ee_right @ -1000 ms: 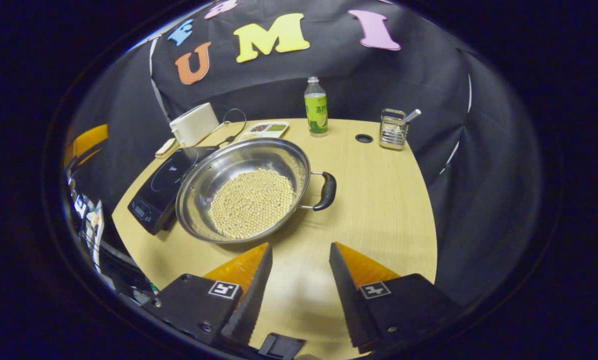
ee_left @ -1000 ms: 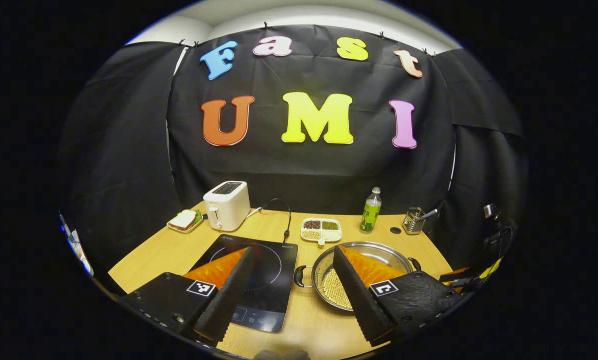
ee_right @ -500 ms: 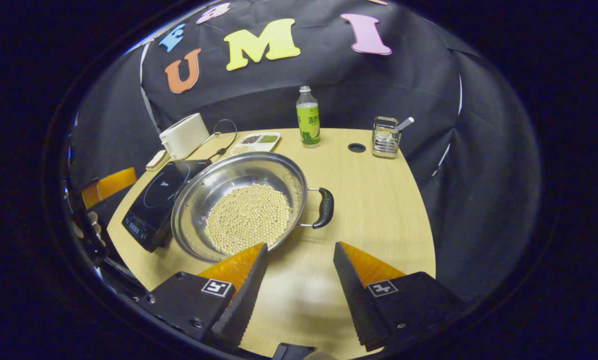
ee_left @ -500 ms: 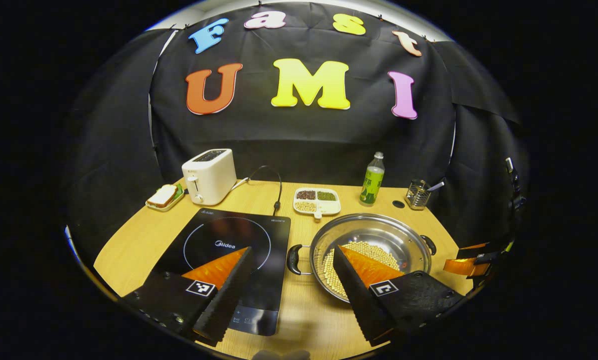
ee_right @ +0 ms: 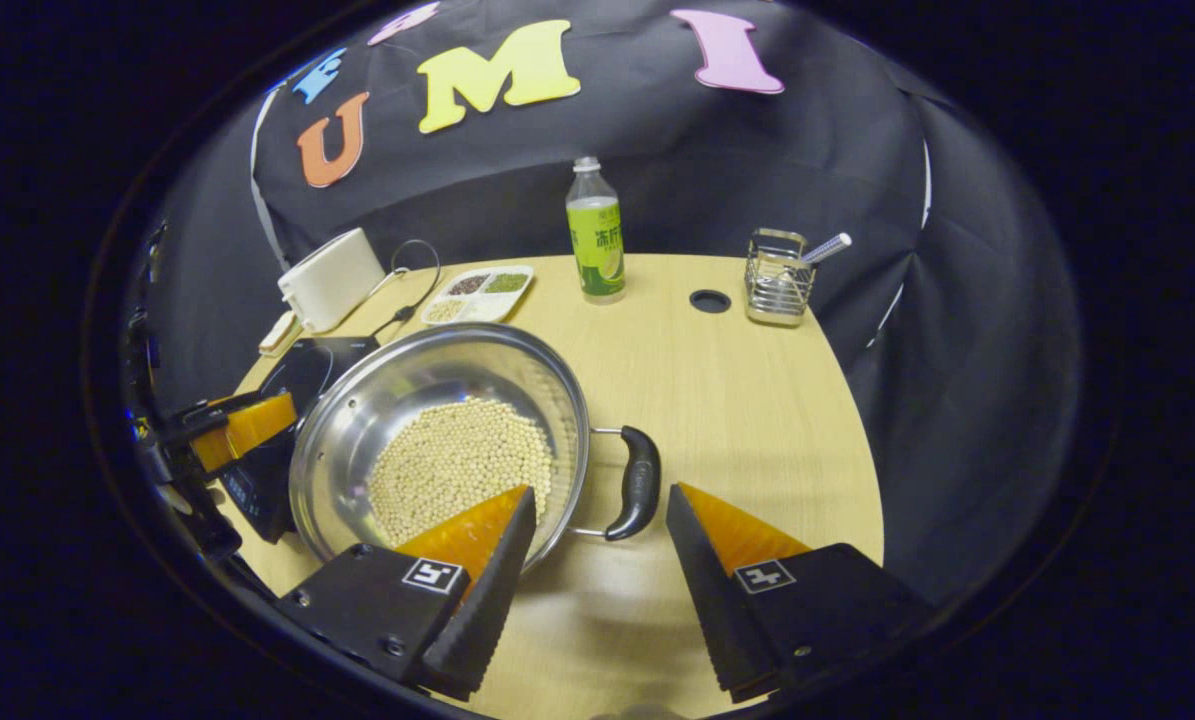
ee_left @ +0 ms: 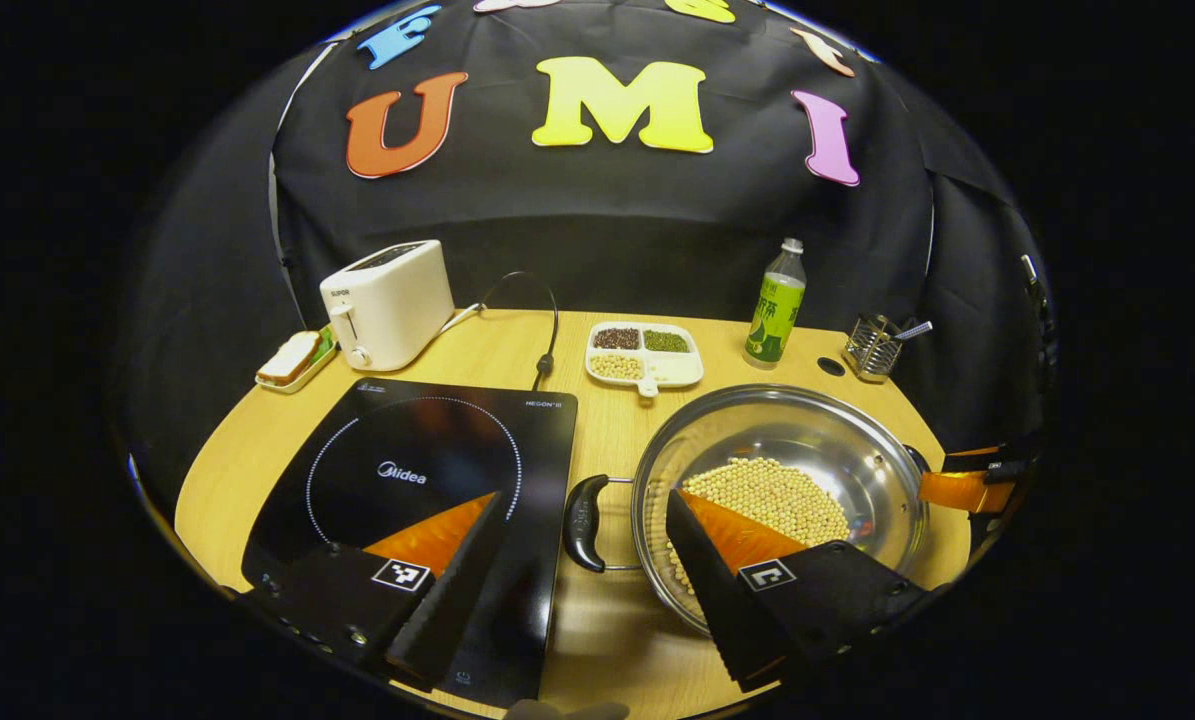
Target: First push the handle of the pot to place it horizontally, then grasp the pot with both hands and set it on the induction cooktop.
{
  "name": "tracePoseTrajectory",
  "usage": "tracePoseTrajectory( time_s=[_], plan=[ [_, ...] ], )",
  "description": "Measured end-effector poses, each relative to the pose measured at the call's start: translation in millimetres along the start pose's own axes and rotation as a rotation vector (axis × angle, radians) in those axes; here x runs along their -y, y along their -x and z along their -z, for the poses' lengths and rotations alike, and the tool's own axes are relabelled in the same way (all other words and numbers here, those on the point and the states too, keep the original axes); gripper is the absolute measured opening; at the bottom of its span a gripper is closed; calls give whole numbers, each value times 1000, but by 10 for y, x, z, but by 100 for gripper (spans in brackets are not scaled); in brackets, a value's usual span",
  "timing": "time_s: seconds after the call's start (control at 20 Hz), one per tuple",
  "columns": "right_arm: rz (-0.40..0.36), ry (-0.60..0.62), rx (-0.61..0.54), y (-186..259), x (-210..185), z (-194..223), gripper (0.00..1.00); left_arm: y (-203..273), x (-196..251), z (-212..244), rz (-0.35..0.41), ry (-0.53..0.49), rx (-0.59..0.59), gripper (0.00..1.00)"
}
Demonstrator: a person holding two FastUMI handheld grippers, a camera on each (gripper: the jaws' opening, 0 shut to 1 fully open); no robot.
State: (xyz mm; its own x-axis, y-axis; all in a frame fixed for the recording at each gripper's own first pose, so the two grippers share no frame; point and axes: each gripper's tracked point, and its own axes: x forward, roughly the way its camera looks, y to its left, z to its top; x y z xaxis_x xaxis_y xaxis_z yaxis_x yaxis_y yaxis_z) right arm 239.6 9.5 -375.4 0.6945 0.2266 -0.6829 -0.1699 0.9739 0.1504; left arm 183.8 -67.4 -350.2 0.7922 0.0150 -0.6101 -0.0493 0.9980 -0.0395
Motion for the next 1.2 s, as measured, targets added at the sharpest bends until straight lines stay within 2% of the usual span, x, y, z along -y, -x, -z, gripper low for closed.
tracePoseTrajectory(
  time_s=[0.3,0.35,0.4,0.55,0.6,0.65,0.7,0.8,0.85,0.95,1.05,1.2],
  plan=[
    [-15,-11,-60,-277,17,-13,84,-255,129,199,25,3,-89,96],
    [-18,-13,-59,-318,19,-26,84,-282,131,222,20,9,-98,87],
    [-22,-10,-68,-348,23,-25,82,-311,143,240,19,20,-107,96],
    [-26,-2,-96,-407,28,1,82,-367,140,203,0,-3,-107,95],
    [-20,1,-103,-423,44,8,72,-377,130,204,-10,-13,-115,94],
    [-21,-3,-107,-428,43,9,68,-392,124,211,-20,-16,-116,92],
    [-21,-6,-112,-428,44,8,73,-396,117,214,-27,-17,-119,88],
    [-8,2,-129,-433,47,22,68,-377,132,237,-23,-31,-137,84],
    [2,14,-143,-438,51,27,68,-373,86,232,-47,-57,-143,83],
    [34,15,-170,-431,60,37,67,-408,86,248,-57,-59,-167,66],
    [61,32,-193,-430,57,48,67,-408,84,251,-61,-41,-206,66],
    [53,19,-191,-435,48,45,64,-385,95,243,-63,-16,-259,63]
  ],
)
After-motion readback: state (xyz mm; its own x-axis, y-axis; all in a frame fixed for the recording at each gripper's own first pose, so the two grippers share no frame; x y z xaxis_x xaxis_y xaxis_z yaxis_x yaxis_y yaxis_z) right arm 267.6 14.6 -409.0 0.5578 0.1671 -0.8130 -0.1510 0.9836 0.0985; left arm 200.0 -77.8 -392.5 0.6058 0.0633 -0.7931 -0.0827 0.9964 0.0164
